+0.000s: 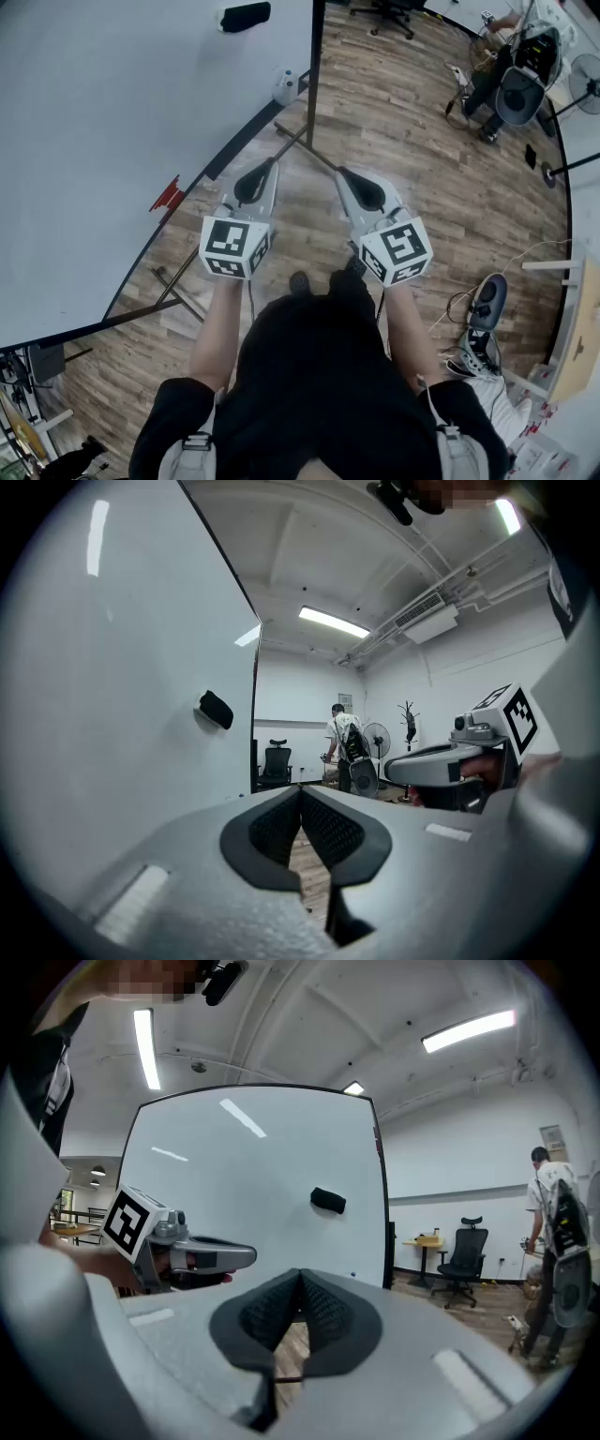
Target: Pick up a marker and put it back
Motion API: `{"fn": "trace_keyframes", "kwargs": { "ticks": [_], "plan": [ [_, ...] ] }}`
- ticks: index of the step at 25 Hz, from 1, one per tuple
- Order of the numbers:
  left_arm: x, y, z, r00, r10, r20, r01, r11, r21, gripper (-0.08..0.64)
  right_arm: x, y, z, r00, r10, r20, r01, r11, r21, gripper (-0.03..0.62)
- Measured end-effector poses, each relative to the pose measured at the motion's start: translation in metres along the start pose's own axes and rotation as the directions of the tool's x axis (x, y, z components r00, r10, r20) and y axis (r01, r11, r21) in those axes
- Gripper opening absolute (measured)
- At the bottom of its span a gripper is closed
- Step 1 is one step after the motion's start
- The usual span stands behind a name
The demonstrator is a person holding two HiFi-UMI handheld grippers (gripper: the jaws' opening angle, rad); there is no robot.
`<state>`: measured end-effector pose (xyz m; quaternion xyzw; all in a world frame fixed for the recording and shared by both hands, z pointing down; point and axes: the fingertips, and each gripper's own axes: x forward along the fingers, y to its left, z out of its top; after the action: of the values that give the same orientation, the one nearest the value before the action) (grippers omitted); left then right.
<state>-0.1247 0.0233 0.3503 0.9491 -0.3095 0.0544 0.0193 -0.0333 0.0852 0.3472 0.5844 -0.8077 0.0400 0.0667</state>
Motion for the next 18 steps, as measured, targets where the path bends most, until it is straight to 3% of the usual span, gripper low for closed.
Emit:
{"fn": "trace_keyframes", "kwargs": {
  "ticks": [8,14,18],
  "plan": [
    [0.0,0.003,-0.002,1.0,-0.015,0.002,0.015,1.0,-0.003,0.011,0.002,0.007,0.001,1.0,0.013,0.015,-0.013,1.0,0.003,0.002],
    [0.004,0.004,-0.006,1.0,-0.017,-0.003,0.017,1.0,-0.014,0.011,0.001,0.006,0.004,0.996,0.043,0.072,-0.05,0.994,0.101,0.002],
    [0.011,0.006,-0.01,1.0,-0.016,-0.011,0.015,1.0,-0.024,0.011,0.007,0.0,0.003,0.996,0.056,0.074,-0.063,0.994,0.092,0.002]
  ]
}}
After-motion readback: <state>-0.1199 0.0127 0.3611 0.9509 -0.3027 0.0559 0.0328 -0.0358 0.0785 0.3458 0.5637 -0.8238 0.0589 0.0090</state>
